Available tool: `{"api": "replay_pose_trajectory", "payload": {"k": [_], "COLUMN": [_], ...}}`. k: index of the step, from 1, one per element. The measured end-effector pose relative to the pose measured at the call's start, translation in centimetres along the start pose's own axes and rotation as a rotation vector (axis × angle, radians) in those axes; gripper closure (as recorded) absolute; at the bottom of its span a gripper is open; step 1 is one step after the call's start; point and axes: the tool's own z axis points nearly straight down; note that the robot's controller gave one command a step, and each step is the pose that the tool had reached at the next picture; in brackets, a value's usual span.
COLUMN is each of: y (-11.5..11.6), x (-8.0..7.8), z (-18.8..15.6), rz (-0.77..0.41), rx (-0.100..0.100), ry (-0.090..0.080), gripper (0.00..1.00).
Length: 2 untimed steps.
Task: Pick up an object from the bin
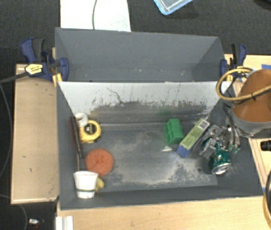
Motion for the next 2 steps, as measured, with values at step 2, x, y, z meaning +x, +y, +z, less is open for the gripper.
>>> {"api": "replay_pose_trajectory", "payload": {"k": [2], "y": [0.2], "x": [-0.4], "z": [-0.4], "rz": [-0.035], "rx": [-0.004], "ry": [0.001], "gripper": [1.00]}}
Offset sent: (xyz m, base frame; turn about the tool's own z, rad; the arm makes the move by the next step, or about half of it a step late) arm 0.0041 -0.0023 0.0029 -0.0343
